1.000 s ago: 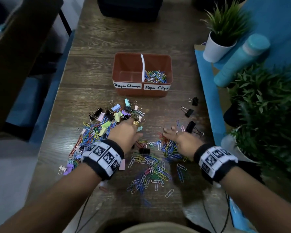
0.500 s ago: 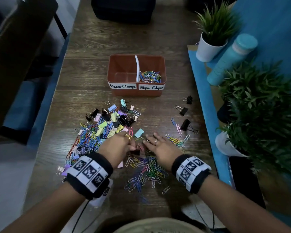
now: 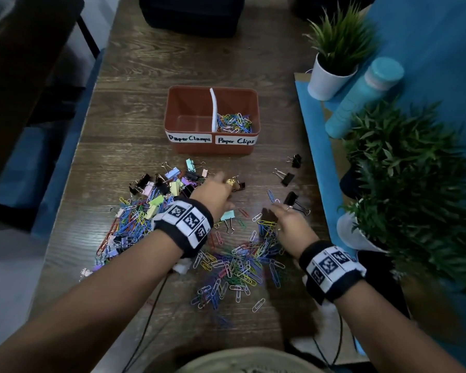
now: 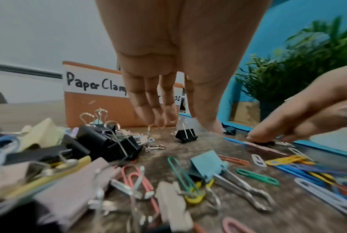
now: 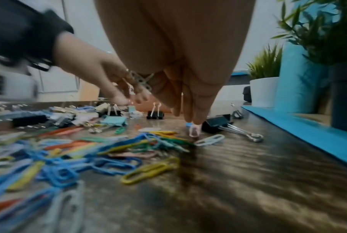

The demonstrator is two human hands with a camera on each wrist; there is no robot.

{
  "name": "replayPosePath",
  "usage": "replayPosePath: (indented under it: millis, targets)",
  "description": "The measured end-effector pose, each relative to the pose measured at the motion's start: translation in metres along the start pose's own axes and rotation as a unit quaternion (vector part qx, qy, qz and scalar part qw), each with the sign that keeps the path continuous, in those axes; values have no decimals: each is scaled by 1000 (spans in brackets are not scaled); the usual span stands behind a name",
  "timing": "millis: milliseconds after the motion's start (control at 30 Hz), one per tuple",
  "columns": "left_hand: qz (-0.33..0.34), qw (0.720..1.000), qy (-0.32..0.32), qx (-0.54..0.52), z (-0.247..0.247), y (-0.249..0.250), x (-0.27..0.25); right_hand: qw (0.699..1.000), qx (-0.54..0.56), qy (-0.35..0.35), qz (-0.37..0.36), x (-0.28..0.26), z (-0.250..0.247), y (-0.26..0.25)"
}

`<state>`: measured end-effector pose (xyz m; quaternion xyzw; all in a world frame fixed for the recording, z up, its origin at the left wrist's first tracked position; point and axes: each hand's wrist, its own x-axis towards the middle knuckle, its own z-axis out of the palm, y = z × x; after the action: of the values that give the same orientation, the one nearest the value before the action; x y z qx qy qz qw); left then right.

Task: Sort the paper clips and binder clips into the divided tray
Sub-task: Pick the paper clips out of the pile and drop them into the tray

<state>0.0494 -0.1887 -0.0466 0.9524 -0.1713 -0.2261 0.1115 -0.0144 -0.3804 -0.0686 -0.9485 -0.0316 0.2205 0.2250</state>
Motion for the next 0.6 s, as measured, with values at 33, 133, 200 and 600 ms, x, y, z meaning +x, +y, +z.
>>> replayPosePath:
  millis: [33, 133, 200, 600]
  targets:
    - [5, 999, -21, 32, 4, -1, -4, 1000, -6, -11, 11, 5, -2, 3]
    - [21, 994, -72, 85, 20, -5, -14, 999, -28, -40, 4, 6, 1, 2]
    - [33, 992, -68, 101, 27, -9, -17, 997, -28, -61, -28, -5, 8, -2]
    - [-17, 997, -55, -61, 20, -23, -9, 992, -80, -84, -43, 12, 3, -10]
